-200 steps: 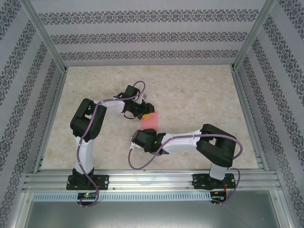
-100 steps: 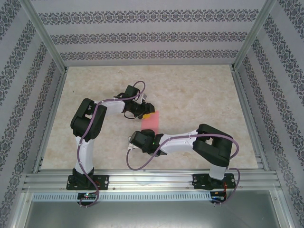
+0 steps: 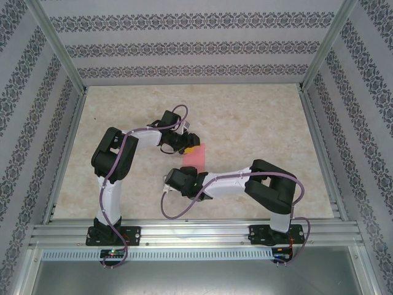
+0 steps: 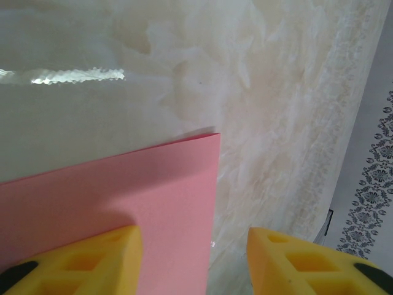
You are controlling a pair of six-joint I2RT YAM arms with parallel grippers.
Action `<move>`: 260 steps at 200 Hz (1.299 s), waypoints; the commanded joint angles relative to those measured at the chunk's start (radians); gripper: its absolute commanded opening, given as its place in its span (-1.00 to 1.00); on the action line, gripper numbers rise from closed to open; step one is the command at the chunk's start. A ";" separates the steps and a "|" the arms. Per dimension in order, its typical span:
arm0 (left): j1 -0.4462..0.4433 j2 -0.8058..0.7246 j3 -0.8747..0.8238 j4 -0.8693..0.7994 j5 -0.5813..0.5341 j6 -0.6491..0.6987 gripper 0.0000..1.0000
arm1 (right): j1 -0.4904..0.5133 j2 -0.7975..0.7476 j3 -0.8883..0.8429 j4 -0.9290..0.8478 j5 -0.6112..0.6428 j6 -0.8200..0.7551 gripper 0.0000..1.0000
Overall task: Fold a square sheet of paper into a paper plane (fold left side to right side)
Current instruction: Third fold the triangle at the center of the table.
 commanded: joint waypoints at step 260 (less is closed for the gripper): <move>-0.018 0.069 -0.008 -0.018 -0.035 -0.001 0.00 | -0.048 -0.068 0.011 -0.069 -0.256 0.186 -1.00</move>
